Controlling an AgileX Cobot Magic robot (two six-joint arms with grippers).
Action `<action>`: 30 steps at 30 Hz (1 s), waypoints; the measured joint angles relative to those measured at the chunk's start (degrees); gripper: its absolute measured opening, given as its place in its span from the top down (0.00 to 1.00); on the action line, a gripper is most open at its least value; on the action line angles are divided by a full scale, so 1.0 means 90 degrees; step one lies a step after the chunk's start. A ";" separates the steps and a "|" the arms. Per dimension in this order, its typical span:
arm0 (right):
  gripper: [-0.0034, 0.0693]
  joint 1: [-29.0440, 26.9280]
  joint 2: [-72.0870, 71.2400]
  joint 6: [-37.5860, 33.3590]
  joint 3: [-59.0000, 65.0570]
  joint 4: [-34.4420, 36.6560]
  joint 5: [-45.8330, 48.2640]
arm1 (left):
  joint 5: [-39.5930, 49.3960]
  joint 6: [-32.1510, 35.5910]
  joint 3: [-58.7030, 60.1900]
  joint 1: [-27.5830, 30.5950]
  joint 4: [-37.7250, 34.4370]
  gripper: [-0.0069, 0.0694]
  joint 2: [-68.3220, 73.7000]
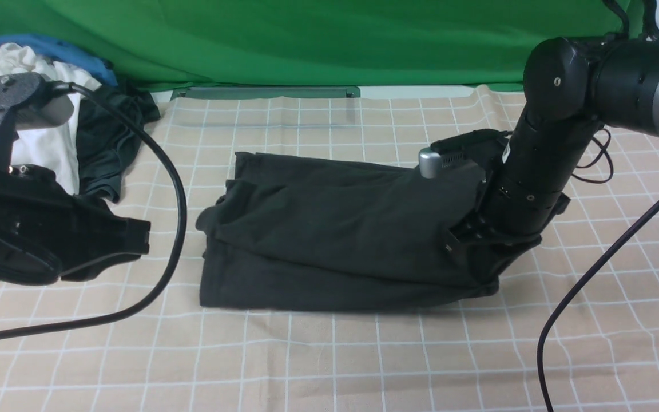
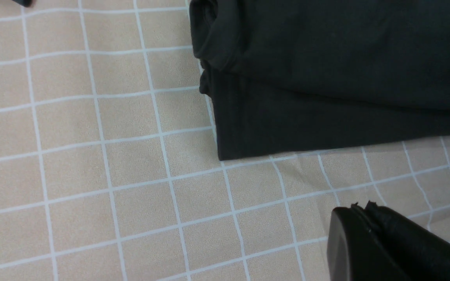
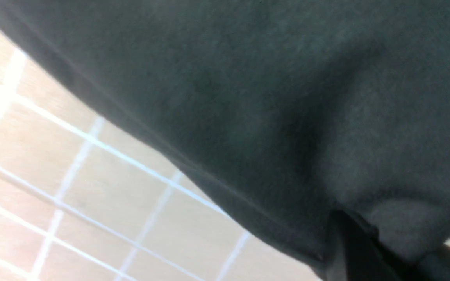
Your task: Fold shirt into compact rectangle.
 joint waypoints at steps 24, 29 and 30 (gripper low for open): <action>0.90 0.0000 -0.5556 0.0148 0.0053 -0.0920 -0.1162 | -0.0529 -0.0007 0.0002 0.0000 -0.0222 0.88 -0.1568; 0.90 0.0000 -0.7733 0.0142 0.0693 -0.1006 -0.2185 | -0.0760 -0.0007 0.0002 0.0000 -0.0150 0.88 -0.2066; 0.90 0.0000 -0.8205 0.0142 0.0927 -0.1052 -0.2445 | -0.0817 -0.0007 0.0002 0.0000 -0.0150 0.88 -0.2130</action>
